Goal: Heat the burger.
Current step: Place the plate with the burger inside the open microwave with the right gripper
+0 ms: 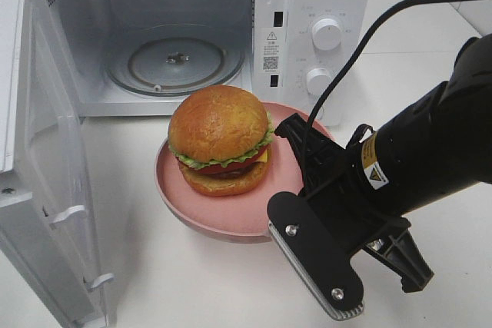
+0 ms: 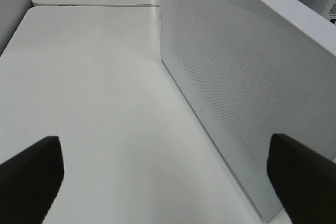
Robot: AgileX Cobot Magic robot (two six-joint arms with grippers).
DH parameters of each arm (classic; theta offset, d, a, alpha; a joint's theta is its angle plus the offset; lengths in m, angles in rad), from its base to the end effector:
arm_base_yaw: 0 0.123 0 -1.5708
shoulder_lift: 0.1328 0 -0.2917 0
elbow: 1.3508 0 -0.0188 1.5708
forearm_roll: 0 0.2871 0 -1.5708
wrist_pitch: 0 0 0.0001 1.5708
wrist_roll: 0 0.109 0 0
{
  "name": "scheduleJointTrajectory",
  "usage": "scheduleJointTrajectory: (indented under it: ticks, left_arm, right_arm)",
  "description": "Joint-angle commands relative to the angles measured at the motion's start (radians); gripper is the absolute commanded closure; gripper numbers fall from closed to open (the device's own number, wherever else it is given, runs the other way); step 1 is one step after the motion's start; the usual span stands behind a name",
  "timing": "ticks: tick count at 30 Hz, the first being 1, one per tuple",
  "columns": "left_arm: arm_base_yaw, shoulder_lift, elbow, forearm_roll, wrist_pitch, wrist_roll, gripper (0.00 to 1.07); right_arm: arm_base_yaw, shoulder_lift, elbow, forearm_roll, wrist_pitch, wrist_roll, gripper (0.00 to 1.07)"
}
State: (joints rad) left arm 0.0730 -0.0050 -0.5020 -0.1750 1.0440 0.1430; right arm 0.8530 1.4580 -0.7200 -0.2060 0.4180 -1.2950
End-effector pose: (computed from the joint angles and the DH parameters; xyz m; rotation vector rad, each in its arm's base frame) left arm 0.0365 -0.0138 0.2902 0.0773 2.0077 -0.0708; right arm 0.2032 0.2189 0.1608 -2.4399 1.0700 -0.3207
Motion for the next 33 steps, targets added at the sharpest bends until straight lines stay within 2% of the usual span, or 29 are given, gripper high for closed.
scheduleJointTrajectory:
  ticks: [1,9,18,33]
  left_arm:
    - [-0.006,-0.024,0.003,-0.007,-0.006,-0.005,0.09]
    - [-0.006,-0.024,0.003,-0.007,-0.006,-0.005,0.09]
    - [-0.006,-0.024,0.003,-0.007,-0.006,-0.005,0.09]
    - [-0.006,-0.024,0.003,-0.007,-0.006,-0.005,0.09]
  right_arm:
    - [-0.006,-0.012,-0.04,0.055,-0.022,-0.078,1.07]
    - [-0.006,-0.012,-0.105,0.053,0.029,-0.078,1.07]
    - [-0.006,-0.009,-0.108,0.048,0.077,-0.039,1.07]
    - [-0.006,0.002,-0.11,0.047,-0.029,0.069,1.07]
